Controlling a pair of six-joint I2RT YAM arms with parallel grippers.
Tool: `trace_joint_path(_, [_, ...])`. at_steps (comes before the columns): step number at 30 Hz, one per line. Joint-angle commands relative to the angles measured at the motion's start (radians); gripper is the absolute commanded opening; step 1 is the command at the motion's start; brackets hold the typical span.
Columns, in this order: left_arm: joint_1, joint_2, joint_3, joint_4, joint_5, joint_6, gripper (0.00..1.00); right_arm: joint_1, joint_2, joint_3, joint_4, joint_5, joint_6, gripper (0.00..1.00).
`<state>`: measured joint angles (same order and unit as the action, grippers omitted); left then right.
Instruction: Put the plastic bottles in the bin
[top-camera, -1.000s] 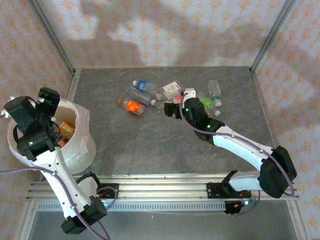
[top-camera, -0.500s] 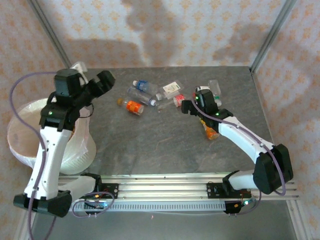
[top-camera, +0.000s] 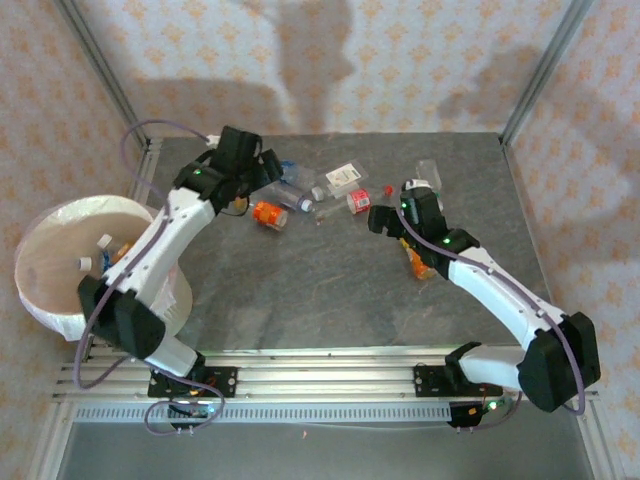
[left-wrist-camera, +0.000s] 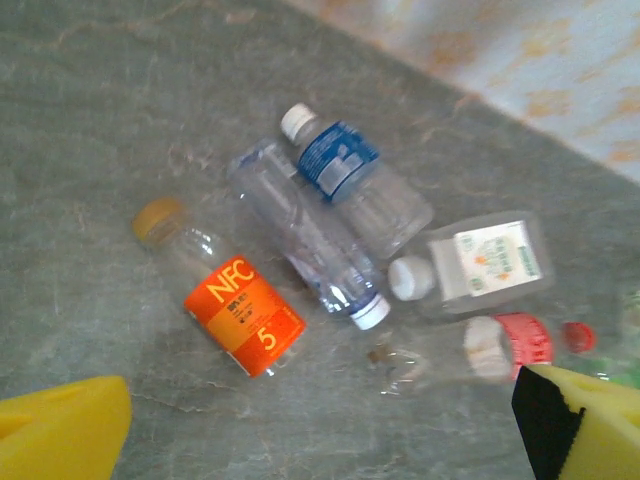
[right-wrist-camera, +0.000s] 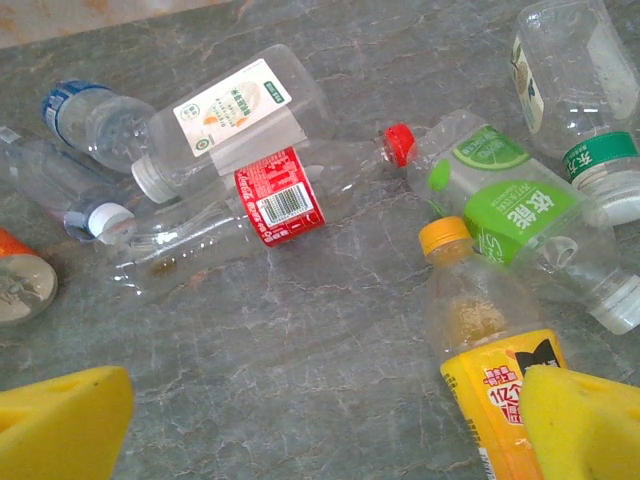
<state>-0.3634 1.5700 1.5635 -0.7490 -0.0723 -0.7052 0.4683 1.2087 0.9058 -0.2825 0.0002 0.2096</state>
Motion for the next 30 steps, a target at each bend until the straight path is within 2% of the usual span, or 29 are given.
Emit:
trace_joint_path(1, [-0.028, 0.072, 0.062, -0.047, -0.067, -0.065, 1.0, -0.002, -0.019, -0.019, 0.028, 0.016, 0.027, 0.99])
trace_joint_path(6, [-0.024, 0.21, 0.095, -0.031, -0.059, -0.116, 1.0, -0.001, -0.019, -0.018, 0.022, 0.017, 0.034, 0.99])
trace_joint_path(11, [0.041, 0.283, 0.047, 0.078, 0.014, -0.221, 1.0, -0.001, -0.041, -0.022, 0.008, 0.024, 0.034, 0.99])
trace_joint_path(15, [0.05, 0.331, 0.059, 0.071, -0.002, -0.266, 1.0, -0.002, -0.074, -0.032, -0.012, 0.037, 0.034, 0.99])
trace_joint_path(18, [0.066, 0.333, 0.013, 0.056, -0.051, -0.327, 1.0, -0.001, -0.101, -0.047, -0.021, 0.054, 0.034, 0.99])
trace_joint_path(21, [0.098, 0.323, -0.102, 0.152, -0.034, -0.369, 1.0, -0.001, -0.126, -0.063, -0.024, 0.066, 0.037, 0.99])
trace_joint_path(26, [0.111, 0.419, -0.059, 0.18, 0.047, -0.299, 0.95, -0.002, -0.135, -0.072, -0.018, 0.069, 0.026, 0.99])
trace_joint_path(30, [0.111, 0.47, -0.058, 0.221, 0.077, -0.307, 0.89, -0.002, -0.132, -0.066, -0.017, 0.065, 0.033, 0.99])
